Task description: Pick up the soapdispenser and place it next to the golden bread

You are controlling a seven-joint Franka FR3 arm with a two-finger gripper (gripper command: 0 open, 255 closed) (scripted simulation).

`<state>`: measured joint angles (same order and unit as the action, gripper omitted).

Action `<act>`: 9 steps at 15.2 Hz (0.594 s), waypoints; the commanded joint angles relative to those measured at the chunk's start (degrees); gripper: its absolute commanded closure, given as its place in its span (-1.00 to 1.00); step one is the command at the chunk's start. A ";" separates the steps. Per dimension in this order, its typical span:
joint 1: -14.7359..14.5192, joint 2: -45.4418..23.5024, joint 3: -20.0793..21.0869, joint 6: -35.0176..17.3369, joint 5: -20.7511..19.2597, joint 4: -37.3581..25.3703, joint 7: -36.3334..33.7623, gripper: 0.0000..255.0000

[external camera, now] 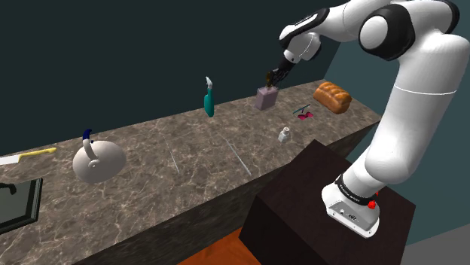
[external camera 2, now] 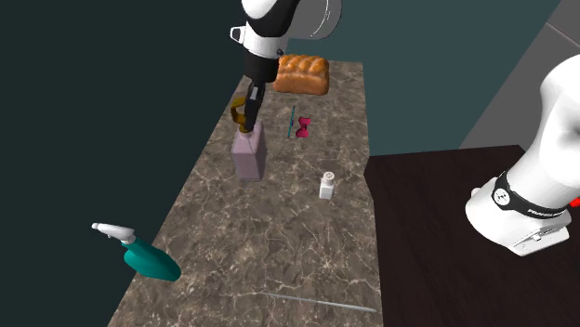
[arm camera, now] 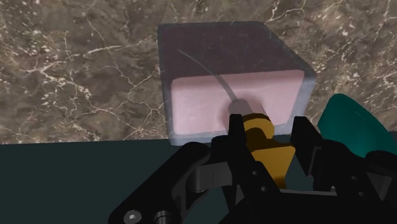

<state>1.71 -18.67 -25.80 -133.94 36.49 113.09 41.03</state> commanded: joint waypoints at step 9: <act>-1.08 4.30 -1.67 4.94 -4.78 -2.02 -4.53 1.00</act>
<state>0.68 -14.54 -27.36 -129.56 32.08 111.57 36.93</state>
